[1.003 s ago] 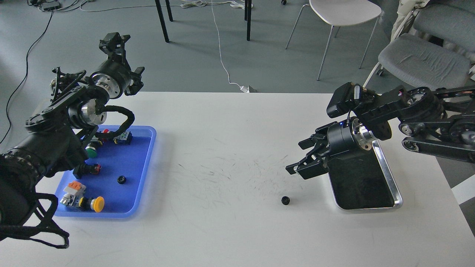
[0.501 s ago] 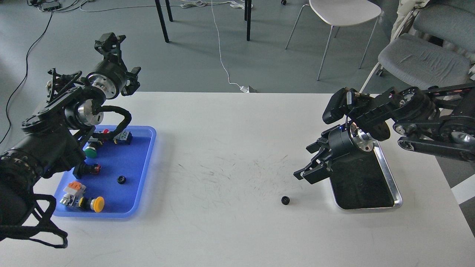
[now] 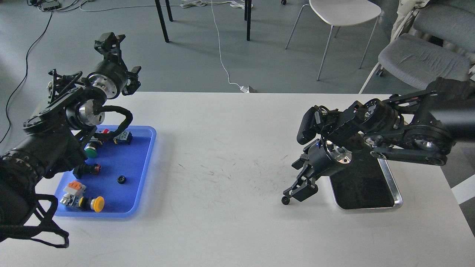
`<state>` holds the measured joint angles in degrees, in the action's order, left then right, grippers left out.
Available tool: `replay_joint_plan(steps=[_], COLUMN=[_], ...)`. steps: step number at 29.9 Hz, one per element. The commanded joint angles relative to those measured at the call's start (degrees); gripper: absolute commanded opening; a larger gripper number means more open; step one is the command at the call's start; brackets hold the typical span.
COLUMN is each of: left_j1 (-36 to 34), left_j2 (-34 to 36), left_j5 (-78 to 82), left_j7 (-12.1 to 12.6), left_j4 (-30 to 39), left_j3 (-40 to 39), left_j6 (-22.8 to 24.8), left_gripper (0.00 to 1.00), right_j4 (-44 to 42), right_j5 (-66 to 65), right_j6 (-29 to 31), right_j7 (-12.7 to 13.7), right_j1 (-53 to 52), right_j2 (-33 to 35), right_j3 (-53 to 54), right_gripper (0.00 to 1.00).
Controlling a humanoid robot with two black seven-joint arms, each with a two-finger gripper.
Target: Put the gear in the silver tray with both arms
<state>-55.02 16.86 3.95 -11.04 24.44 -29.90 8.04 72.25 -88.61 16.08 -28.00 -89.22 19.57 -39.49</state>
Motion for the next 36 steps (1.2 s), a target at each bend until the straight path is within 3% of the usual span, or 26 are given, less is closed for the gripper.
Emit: replay_joint_plan(steps=[1, 8, 32, 36], left_j1=[0.0, 0.0, 0.0, 0.0], left_j2=[0.1, -0.1, -0.1, 0.1], left_j5=[0.0, 0.0, 0.1, 0.1], left_j7=[-0.1, -0.2, -0.8, -0.8], left_j4=[0.0, 0.0, -0.4, -0.4], left_j3=[0.0, -0.1, -0.2, -0.2], left_j6=[0.0, 0.0, 0.0, 0.0], left_gripper=[0.99, 0.99, 0.99, 0.99], right_j4=[-1.6, -2.3, -3.1, -3.4], right_j5=[-0.6, -2.2, -2.5, -3.9], right_j6=[-0.1, -0.2, -0.2, -0.2], right_j7=[0.0, 0.0, 0.0, 0.0], right_j1=[0.4, 0.5, 1.0, 1.2], right_j2=[-2.2, -3.8, -10.1, -10.3], right_j3=[-0.5, -3.0, -4.7, -4.7], right_gripper=[0.88, 0.79, 0.79, 0.72])
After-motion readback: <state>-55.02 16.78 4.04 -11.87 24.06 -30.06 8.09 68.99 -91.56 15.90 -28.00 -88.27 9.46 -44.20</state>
